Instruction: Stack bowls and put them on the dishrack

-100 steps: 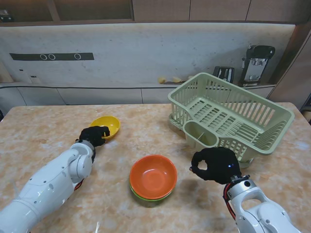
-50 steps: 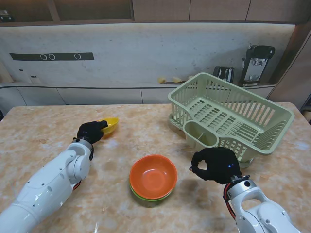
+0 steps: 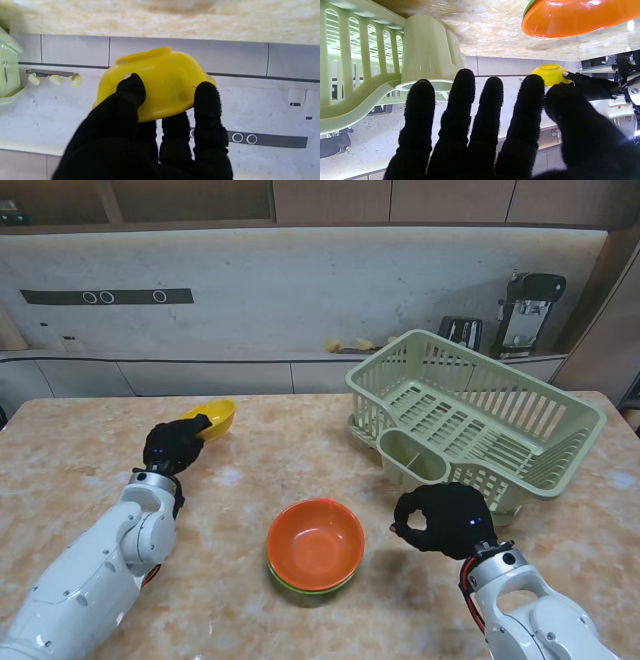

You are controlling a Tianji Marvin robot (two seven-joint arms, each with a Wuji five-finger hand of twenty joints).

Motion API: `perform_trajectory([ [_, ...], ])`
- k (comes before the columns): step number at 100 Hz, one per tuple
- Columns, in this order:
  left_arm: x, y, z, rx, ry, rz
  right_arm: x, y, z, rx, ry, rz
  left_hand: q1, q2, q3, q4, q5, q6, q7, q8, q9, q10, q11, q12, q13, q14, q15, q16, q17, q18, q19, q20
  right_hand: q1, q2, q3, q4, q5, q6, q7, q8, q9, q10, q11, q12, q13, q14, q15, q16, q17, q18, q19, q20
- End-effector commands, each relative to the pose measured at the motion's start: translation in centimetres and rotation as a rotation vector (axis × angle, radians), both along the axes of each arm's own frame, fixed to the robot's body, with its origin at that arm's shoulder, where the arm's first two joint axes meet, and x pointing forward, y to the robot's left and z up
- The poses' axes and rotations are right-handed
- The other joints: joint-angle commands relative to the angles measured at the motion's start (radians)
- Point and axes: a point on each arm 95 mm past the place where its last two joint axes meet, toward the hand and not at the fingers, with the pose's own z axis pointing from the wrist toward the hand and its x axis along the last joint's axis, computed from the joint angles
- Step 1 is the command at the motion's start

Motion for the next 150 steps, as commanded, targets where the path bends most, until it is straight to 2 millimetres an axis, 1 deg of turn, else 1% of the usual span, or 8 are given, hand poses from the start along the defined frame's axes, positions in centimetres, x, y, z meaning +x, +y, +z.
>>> perform_trajectory([
  [1, -0.5, -0.6, 0.5, -0.013, -0.019, -0.02, -0.3, 0.2, -0.4, -0.001, 0.022, 0.003, 0.122, 0.096, 0.124, 0.022, 0.017, -0.079, 0.196, 0.083, -0.016, -0.006, 0.021, 0.024, 0.033, 0.02, 0.136, 0.073, 0.018, -0.069, -0.033, -0.015, -0.025, 0.029, -0.004, 0.003, 0.004, -0.019, 0.014, -0.007, 0.018, -0.021, 0.008, -0.01, 0.002, -0.005, -0.005, -0.005, -0.012, 0.007, -0.002, -0.004],
  [26, -2.6, -2.1, 1.8, -0.082, -0.072, -0.082, -0.3, 0.2, -0.4, -0.001, 0.022, 0.003, 0.122, 0.091, 0.122, 0.024, 0.032, -0.082, 0.19, 0.089, -0.003, -0.009, 0.013, 0.018, 0.047, 0.02, 0.122, 0.073, 0.028, -0.065, -0.039, -0.022, -0.025, 0.029, -0.004, 0.003, 0.003, -0.018, 0.014, -0.007, 0.018, -0.022, 0.008, -0.01, 0.003, -0.004, -0.005, -0.005, -0.012, 0.008, -0.002, -0.004],
  [61, -5.4, -5.6, 2.8, -0.132, -0.102, -0.244, -0.4, 0.2, -0.5, -0.005, 0.021, -0.004, 0.122, 0.085, 0.119, 0.03, 0.053, -0.091, 0.177, 0.095, 0.02, -0.015, -0.006, 0.012, 0.069, 0.022, 0.095, 0.076, 0.043, -0.057, -0.049, -0.033, -0.025, 0.029, -0.004, 0.003, 0.002, -0.019, 0.013, -0.007, 0.018, -0.021, 0.008, -0.009, 0.002, -0.003, -0.006, -0.005, -0.012, 0.007, -0.003, -0.004],
  [83, -7.4, -7.6, 1.9, -0.17, -0.059, -0.352, -0.6, -0.2, -0.3, -0.008, 0.014, -0.016, 0.122, 0.08, 0.119, 0.03, 0.068, -0.093, 0.17, 0.1, 0.032, -0.015, -0.019, 0.012, 0.081, 0.024, 0.08, 0.079, 0.05, -0.051, -0.053, -0.039, -0.025, 0.028, -0.004, 0.003, 0.002, -0.018, 0.014, -0.006, 0.019, -0.021, 0.009, -0.009, 0.002, -0.003, -0.005, -0.005, -0.013, 0.008, -0.003, -0.004],
  [102, -9.0, -8.7, 1.0, -0.202, -0.017, -0.426, -0.7, -0.4, -0.2, -0.009, 0.007, -0.024, 0.122, 0.076, 0.12, 0.031, 0.078, -0.098, 0.165, 0.103, 0.042, -0.016, -0.027, 0.014, 0.091, 0.024, 0.068, 0.082, 0.055, -0.049, -0.056, -0.043, -0.025, 0.029, -0.004, 0.003, 0.003, -0.017, 0.014, -0.007, 0.018, -0.02, 0.009, -0.009, 0.003, -0.005, -0.004, -0.004, -0.013, 0.009, -0.001, -0.003],
  [134, -11.9, -9.7, 0.1, -0.231, 0.027, -0.529, -0.8, -0.6, -0.2, -0.01, 0.002, -0.031, 0.121, 0.072, 0.121, 0.031, 0.091, -0.101, 0.159, 0.108, 0.054, -0.019, -0.038, 0.014, 0.103, 0.026, 0.051, 0.087, 0.064, -0.041, -0.062, -0.051, -0.025, 0.028, -0.004, 0.003, 0.003, -0.017, 0.013, -0.007, 0.018, -0.02, 0.009, -0.009, 0.002, -0.005, -0.005, -0.005, -0.013, 0.008, -0.002, -0.004],
  [150, -13.0, -10.0, -0.4, -0.23, 0.035, -0.57, -0.9, -0.6, -0.2, -0.01, -0.001, -0.033, 0.121, 0.071, 0.119, 0.03, 0.093, -0.105, 0.156, 0.11, 0.057, -0.022, -0.041, 0.017, 0.107, 0.022, 0.047, 0.089, 0.067, -0.045, -0.062, -0.053, -0.025, 0.028, -0.004, 0.003, 0.002, -0.018, 0.013, -0.007, 0.018, -0.021, 0.009, -0.009, 0.003, -0.004, -0.004, -0.004, -0.013, 0.008, -0.001, -0.003],
])
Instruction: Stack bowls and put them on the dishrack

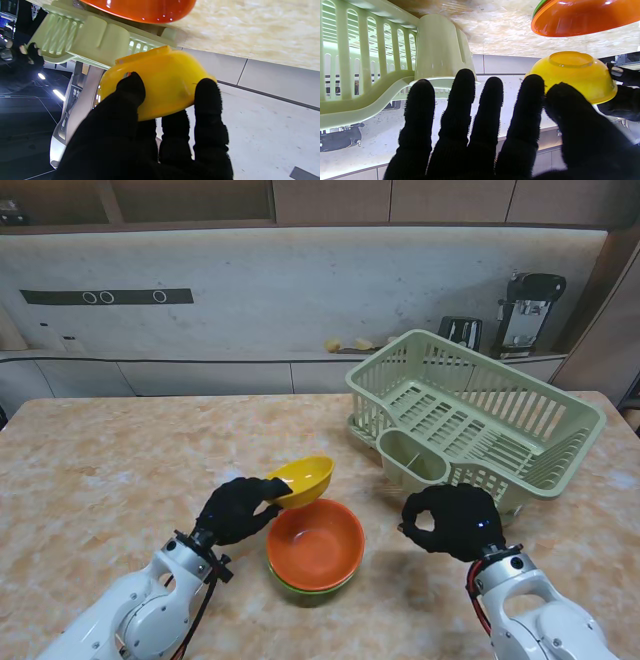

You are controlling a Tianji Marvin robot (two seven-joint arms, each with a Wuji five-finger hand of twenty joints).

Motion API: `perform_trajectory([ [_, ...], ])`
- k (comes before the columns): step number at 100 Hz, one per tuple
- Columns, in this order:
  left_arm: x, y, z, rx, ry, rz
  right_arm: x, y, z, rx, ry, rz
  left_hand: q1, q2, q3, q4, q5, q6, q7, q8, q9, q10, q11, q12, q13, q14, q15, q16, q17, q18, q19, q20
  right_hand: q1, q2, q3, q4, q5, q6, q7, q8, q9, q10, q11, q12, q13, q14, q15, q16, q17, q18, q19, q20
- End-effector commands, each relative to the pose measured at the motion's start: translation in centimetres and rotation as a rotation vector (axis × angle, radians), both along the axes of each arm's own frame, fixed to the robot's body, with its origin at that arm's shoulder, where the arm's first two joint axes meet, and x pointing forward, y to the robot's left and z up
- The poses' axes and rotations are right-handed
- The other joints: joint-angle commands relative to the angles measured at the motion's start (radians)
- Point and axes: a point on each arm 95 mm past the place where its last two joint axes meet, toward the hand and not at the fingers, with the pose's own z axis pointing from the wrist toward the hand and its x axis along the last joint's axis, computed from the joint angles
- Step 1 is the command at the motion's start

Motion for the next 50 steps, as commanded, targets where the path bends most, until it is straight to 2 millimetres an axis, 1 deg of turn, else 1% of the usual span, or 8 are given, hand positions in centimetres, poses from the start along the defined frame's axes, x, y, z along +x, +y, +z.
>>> perform_trajectory([
  [1, -0.8, -0.4, -0.3, 0.004, 0.015, -0.021, -0.4, 0.2, -0.3, 0.0, 0.017, -0.001, 0.123, 0.081, 0.118, 0.03, 0.09, -0.107, 0.156, 0.086, 0.025, -0.021, -0.017, 0.016, 0.078, 0.023, 0.071, 0.067, 0.012, -0.052, -0.031, -0.013, -0.025, 0.028, -0.004, 0.003, 0.002, -0.018, 0.013, -0.007, 0.018, -0.019, 0.009, -0.009, 0.003, -0.004, -0.004, -0.004, -0.011, 0.008, -0.001, -0.003],
  [18, -1.6, -0.8, -1.0, -0.005, 0.043, -0.054, -0.4, 0.1, -0.4, 0.001, 0.016, -0.001, 0.122, 0.077, 0.119, 0.03, 0.093, -0.107, 0.154, 0.087, 0.028, -0.024, -0.021, 0.015, 0.079, 0.022, 0.064, 0.066, 0.014, -0.05, -0.032, -0.015, -0.026, 0.028, -0.004, 0.003, 0.002, -0.017, 0.014, -0.007, 0.019, -0.019, 0.009, -0.009, 0.003, -0.004, -0.004, -0.005, -0.012, 0.007, -0.002, -0.003],
  [50, -2.4, -1.1, -2.3, -0.026, 0.124, -0.073, -0.4, 0.1, -0.4, 0.004, 0.013, 0.003, 0.112, 0.066, 0.13, 0.027, 0.1, -0.109, 0.149, 0.089, 0.036, -0.027, -0.032, 0.002, 0.086, 0.022, 0.048, 0.059, 0.007, -0.048, -0.022, -0.012, -0.025, 0.029, -0.004, 0.003, 0.003, -0.018, 0.013, -0.007, 0.018, -0.019, 0.009, -0.009, 0.003, -0.004, -0.004, -0.005, -0.012, 0.008, -0.002, -0.003],
])
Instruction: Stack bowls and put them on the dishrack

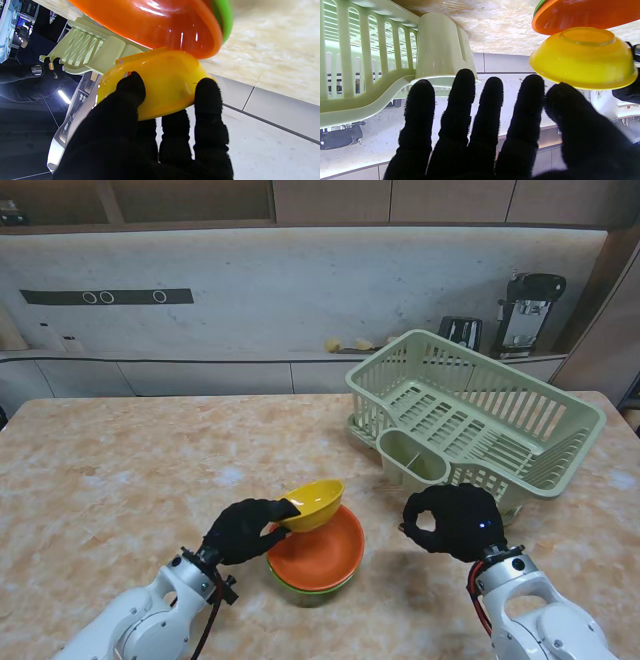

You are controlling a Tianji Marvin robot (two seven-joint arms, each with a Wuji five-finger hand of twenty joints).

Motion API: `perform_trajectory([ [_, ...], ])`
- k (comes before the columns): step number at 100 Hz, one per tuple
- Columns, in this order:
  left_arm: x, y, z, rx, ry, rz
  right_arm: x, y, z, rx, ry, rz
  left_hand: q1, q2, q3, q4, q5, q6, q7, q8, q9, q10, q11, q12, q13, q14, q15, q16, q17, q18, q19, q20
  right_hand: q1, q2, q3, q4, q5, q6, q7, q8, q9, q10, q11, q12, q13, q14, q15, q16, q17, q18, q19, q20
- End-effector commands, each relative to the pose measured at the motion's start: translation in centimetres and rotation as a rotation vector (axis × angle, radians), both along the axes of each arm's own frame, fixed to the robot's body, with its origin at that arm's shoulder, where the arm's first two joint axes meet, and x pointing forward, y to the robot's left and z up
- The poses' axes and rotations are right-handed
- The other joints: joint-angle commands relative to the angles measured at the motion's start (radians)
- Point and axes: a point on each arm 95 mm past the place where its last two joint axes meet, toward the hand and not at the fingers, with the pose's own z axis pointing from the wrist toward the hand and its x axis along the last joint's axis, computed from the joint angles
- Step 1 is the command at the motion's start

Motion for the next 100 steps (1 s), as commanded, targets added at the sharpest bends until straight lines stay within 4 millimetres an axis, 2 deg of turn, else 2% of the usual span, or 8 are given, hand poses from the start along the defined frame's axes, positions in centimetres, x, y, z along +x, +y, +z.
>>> perform_trajectory([
  [1, -0.6, -0.4, -0.5, 0.015, 0.02, -0.019, -0.3, 0.2, -0.4, 0.0, 0.022, 0.005, 0.111, 0.07, 0.13, 0.027, 0.091, -0.109, 0.149, 0.088, 0.037, -0.025, -0.019, 0.002, 0.075, 0.022, 0.07, 0.057, 0.003, -0.048, -0.016, -0.006, -0.025, 0.029, -0.004, 0.003, 0.003, -0.018, 0.013, -0.007, 0.018, -0.02, 0.009, -0.009, 0.002, -0.005, -0.005, -0.005, -0.007, 0.008, -0.002, -0.003],
  [46, -1.3, -0.4, -1.1, 0.035, 0.07, -0.045, -0.3, 0.3, -0.5, 0.0, 0.021, 0.007, 0.076, 0.049, 0.158, 0.019, 0.1, -0.107, 0.114, 0.07, 0.036, -0.024, -0.073, -0.052, 0.068, 0.017, 0.011, 0.016, -0.027, -0.039, -0.019, 0.0, -0.025, 0.029, -0.004, 0.003, 0.003, -0.018, 0.013, -0.007, 0.019, -0.02, 0.008, -0.009, 0.002, -0.004, -0.005, -0.005, -0.007, 0.008, -0.002, -0.003],
  [71, -1.5, -0.5, -1.3, 0.053, 0.096, -0.062, -0.3, 0.3, -0.5, 0.001, 0.022, 0.008, -0.032, -0.003, 0.178, 0.022, 0.076, -0.098, -0.035, -0.127, 0.018, 0.002, -0.213, -0.095, 0.018, 0.013, -0.07, -0.073, -0.068, -0.02, -0.029, 0.017, -0.026, 0.028, -0.004, 0.003, 0.003, -0.018, 0.013, -0.007, 0.018, -0.021, 0.008, -0.009, 0.003, -0.005, -0.004, -0.005, -0.006, 0.007, -0.001, -0.003],
  [76, -1.6, -0.5, -1.4, 0.058, 0.102, -0.067, -0.3, 0.3, -0.5, 0.001, 0.022, 0.008, -0.092, -0.032, 0.176, 0.021, 0.06, -0.102, -0.051, -0.178, 0.008, 0.006, -0.244, -0.096, -0.004, 0.006, -0.064, -0.151, -0.083, -0.015, -0.035, 0.025, -0.026, 0.028, -0.004, 0.003, 0.003, -0.018, 0.014, -0.007, 0.019, -0.022, 0.009, -0.009, 0.004, -0.004, -0.004, -0.004, -0.007, 0.007, -0.002, -0.003],
  [83, -1.7, -0.4, -1.4, 0.067, 0.106, -0.075, -0.3, 0.3, -0.5, 0.002, 0.022, 0.008, -0.152, -0.081, 0.116, 0.012, 0.036, -0.09, -0.086, -0.211, -0.057, 0.013, -0.191, -0.164, -0.033, 0.008, -0.064, -0.218, -0.108, -0.003, -0.045, 0.033, -0.025, 0.028, -0.004, 0.003, 0.002, -0.017, 0.013, -0.007, 0.019, -0.02, 0.009, -0.009, 0.003, -0.004, -0.004, -0.005, -0.007, 0.008, -0.002, -0.003],
  [89, -1.7, -0.4, -1.4, 0.075, 0.108, -0.081, -0.3, 0.3, -0.5, 0.002, 0.024, 0.009, -0.189, -0.094, 0.06, 0.017, 0.029, -0.078, -0.132, -0.212, -0.115, 0.017, -0.126, -0.307, -0.049, 0.01, -0.079, -0.232, -0.125, 0.002, -0.053, 0.041, -0.026, 0.029, -0.004, 0.003, 0.003, -0.018, 0.013, -0.007, 0.019, -0.02, 0.009, -0.009, 0.002, -0.004, -0.004, -0.005, -0.007, 0.008, -0.002, -0.003],
  [92, -1.7, -0.4, -1.3, 0.078, 0.111, -0.083, -0.3, 0.3, -0.5, 0.002, 0.024, 0.01, -0.207, -0.095, 0.036, 0.017, 0.027, -0.074, -0.146, -0.214, -0.127, 0.019, -0.123, -0.387, -0.058, 0.011, -0.087, -0.237, -0.133, 0.005, -0.058, 0.042, -0.026, 0.028, -0.004, 0.003, 0.003, -0.018, 0.013, -0.007, 0.019, -0.019, 0.009, -0.009, 0.003, -0.004, -0.004, -0.005, -0.007, 0.008, -0.002, -0.003],
  [100, -1.7, -0.3, -1.3, 0.083, 0.122, -0.088, -0.3, 0.4, -0.5, 0.001, 0.025, 0.011, -0.268, -0.059, -0.039, 0.032, 0.035, -0.051, -0.217, -0.209, -0.151, 0.028, -0.137, -0.441, -0.083, 0.019, -0.115, -0.258, -0.162, 0.025, -0.071, 0.047, -0.026, 0.028, -0.004, 0.003, 0.003, -0.017, 0.014, -0.007, 0.019, -0.02, 0.009, -0.009, 0.003, -0.005, -0.004, -0.005, -0.007, 0.008, -0.002, -0.003],
])
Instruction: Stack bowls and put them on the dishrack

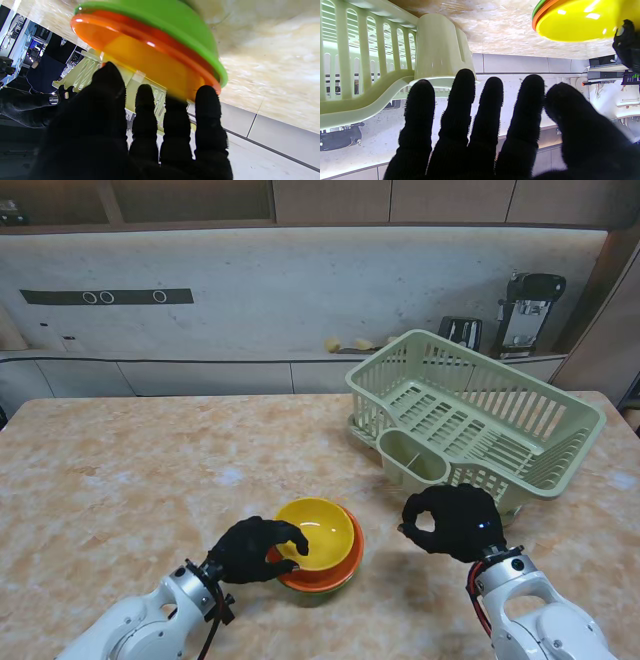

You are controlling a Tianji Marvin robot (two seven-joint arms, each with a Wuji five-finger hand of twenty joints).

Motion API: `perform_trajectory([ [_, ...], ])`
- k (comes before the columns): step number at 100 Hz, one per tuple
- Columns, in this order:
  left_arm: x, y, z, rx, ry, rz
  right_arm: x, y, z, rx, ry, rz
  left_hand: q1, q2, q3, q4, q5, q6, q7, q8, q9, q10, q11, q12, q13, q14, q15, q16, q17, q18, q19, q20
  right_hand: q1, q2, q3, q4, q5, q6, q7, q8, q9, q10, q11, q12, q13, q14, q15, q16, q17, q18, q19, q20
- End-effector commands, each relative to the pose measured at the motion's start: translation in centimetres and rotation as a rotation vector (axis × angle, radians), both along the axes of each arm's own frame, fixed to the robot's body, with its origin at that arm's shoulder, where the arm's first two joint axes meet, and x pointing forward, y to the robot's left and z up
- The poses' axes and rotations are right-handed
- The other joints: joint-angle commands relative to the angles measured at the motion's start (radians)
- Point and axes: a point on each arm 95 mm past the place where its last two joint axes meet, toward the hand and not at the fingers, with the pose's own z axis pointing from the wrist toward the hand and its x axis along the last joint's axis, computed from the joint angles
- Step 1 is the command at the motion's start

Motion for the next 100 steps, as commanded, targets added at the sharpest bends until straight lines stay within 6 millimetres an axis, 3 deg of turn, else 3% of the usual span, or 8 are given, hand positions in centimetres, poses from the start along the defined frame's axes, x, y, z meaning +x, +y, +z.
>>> perform_trajectory([
  [1, -0.3, -0.1, -0.1, 0.009, 0.02, -0.014, -0.2, 0.3, -0.4, 0.0, 0.022, 0.007, -0.043, 0.026, -0.061, 0.025, -0.023, 0.011, -0.057, -0.009, -0.046, 0.01, -0.013, -0.048, -0.036, 0.003, -0.03, -0.023, -0.033, 0.014, -0.033, -0.004, -0.026, 0.028, -0.004, 0.003, 0.003, -0.017, 0.013, -0.007, 0.019, -0.02, 0.009, -0.009, 0.003, -0.005, -0.004, -0.005, -0.006, 0.008, -0.002, -0.003],
  [6, -0.4, 0.0, -0.1, 0.01, 0.028, -0.015, -0.2, 0.3, -0.4, 0.001, 0.022, 0.009, -0.061, 0.063, -0.131, 0.041, -0.014, 0.022, -0.097, 0.005, -0.051, 0.015, -0.031, -0.063, -0.047, 0.009, -0.047, -0.04, -0.053, 0.029, -0.044, 0.001, -0.026, 0.028, -0.004, 0.003, 0.002, -0.018, 0.013, -0.007, 0.019, -0.02, 0.009, -0.009, 0.003, -0.003, -0.004, -0.005, -0.006, 0.008, -0.002, -0.003],
  [9, -0.4, 0.0, 0.0, 0.01, 0.031, -0.014, -0.2, 0.3, -0.4, 0.001, 0.022, 0.009, 0.056, 0.151, -0.415, 0.079, -0.013, 0.027, -0.106, 0.004, -0.053, 0.018, -0.042, -0.069, -0.054, 0.012, -0.057, -0.047, -0.066, 0.04, -0.054, 0.006, -0.025, 0.028, -0.004, 0.003, 0.002, -0.016, 0.013, -0.007, 0.018, -0.021, 0.009, -0.009, 0.004, -0.003, -0.004, -0.005, -0.006, 0.008, -0.002, -0.003],
  [13, -0.4, 0.0, 0.0, 0.008, 0.032, -0.009, -0.2, 0.3, -0.4, 0.002, 0.022, 0.01, 0.06, 0.185, -0.477, 0.085, -0.01, 0.035, -0.118, -0.002, -0.055, 0.024, -0.049, -0.073, -0.06, 0.017, -0.063, -0.051, -0.08, 0.054, -0.06, 0.004, -0.026, 0.028, -0.004, 0.003, 0.003, -0.017, 0.014, -0.007, 0.019, -0.019, 0.009, -0.009, 0.003, -0.004, -0.004, -0.005, -0.006, 0.009, -0.002, -0.003],
  [33, -0.1, -0.1, 0.7, -0.017, 0.036, 0.048, -0.1, 0.5, -0.5, 0.004, 0.03, 0.022, 0.038, 0.245, -0.487, 0.079, 0.01, 0.046, -0.145, -0.005, -0.044, 0.047, -0.069, -0.083, -0.075, 0.044, -0.079, -0.063, -0.123, 0.09, -0.072, 0.007, -0.025, 0.028, -0.004, 0.003, 0.002, -0.018, 0.013, -0.007, 0.018, -0.021, 0.008, -0.009, 0.002, -0.004, -0.005, -0.005, -0.007, 0.007, -0.002, -0.003],
  [66, 1.0, 0.6, 2.4, -0.02, 0.033, 0.171, 0.3, 1.6, -0.8, 0.018, 0.057, 0.069, 0.067, 0.262, -0.498, 0.07, 0.036, 0.037, -0.166, 0.009, -0.021, 0.061, -0.095, -0.092, -0.073, 0.059, -0.086, -0.073, -0.146, 0.117, -0.072, 0.017, -0.032, 0.025, -0.004, 0.002, -0.035, -0.002, -0.004, -0.013, -0.016, -0.015, -0.013, -0.018, -0.018, 0.0, -0.023, -0.012, -0.014, 0.008, -0.008, -0.005],
  [86, 1.2, 1.2, 3.7, 0.011, -0.011, 0.259, 0.5, 2.3, -1.1, 0.025, 0.106, 0.102, 0.072, 0.27, -0.494, 0.077, 0.025, 0.049, -0.214, -0.002, -0.027, 0.053, -0.115, -0.101, -0.078, 0.071, -0.093, -0.077, -0.153, 0.127, -0.078, 0.018, -0.052, 0.026, -0.002, -0.001, -0.079, 0.028, -0.029, -0.024, -0.06, -0.004, -0.057, -0.042, -0.055, 0.011, -0.082, -0.038, -0.038, 0.019, -0.031, -0.009],
  [100, 1.0, 1.7, 4.6, 0.047, -0.051, 0.304, 0.7, 2.9, -1.4, 0.026, 0.165, 0.127, 0.068, 0.278, -0.494, 0.079, 0.026, 0.046, -0.242, 0.001, -0.023, 0.05, -0.126, -0.107, -0.074, 0.074, -0.098, -0.081, -0.155, 0.13, -0.081, 0.018, -0.088, 0.054, -0.007, 0.004, -0.106, 0.093, -0.109, -0.019, -0.121, 0.012, -0.114, -0.084, -0.115, 0.028, -0.166, -0.076, -0.089, 0.04, -0.074, -0.007],
])
